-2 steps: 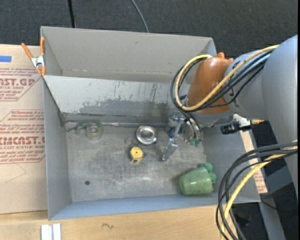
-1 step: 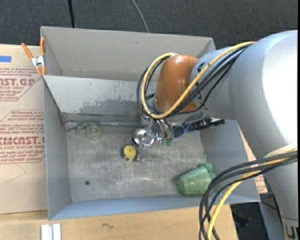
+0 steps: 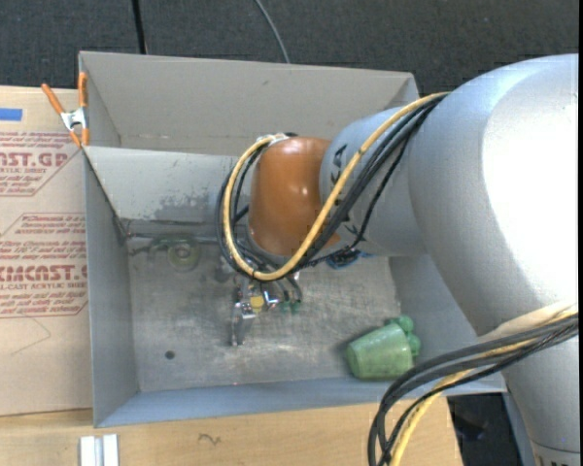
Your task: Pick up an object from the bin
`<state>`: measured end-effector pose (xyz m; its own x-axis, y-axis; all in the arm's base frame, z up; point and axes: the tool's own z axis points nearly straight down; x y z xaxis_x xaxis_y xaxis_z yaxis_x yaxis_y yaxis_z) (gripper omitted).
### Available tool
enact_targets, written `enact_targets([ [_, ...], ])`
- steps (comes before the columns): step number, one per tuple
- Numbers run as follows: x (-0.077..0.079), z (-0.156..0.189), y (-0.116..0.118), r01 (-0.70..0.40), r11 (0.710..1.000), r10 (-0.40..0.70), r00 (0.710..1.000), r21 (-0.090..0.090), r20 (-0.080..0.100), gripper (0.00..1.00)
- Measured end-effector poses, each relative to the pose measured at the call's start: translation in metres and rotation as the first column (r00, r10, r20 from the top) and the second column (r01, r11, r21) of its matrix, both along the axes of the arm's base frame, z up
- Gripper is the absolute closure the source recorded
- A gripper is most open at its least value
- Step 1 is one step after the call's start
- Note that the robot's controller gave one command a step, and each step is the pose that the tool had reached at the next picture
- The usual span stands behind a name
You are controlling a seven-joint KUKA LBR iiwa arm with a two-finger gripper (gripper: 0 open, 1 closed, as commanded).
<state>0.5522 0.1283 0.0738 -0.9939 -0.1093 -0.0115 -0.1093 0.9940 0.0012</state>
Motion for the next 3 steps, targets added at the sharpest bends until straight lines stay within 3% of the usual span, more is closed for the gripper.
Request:
enact_targets([
  [1, 0.009, 0.000, -0.057, -0.081, 0.997, 0.081, 0.997, 0.002, -0.001, 0.00],
  [2, -0.003, 0.000, -0.027, -0.062, 0.998, 0.062, 0.998, -0.002, -0.001, 0.00],
  [3, -0.006, 0.003, -0.079, -0.260, 0.966, 0.260, 0.966, -0.004, -0.010, 0.00],
])
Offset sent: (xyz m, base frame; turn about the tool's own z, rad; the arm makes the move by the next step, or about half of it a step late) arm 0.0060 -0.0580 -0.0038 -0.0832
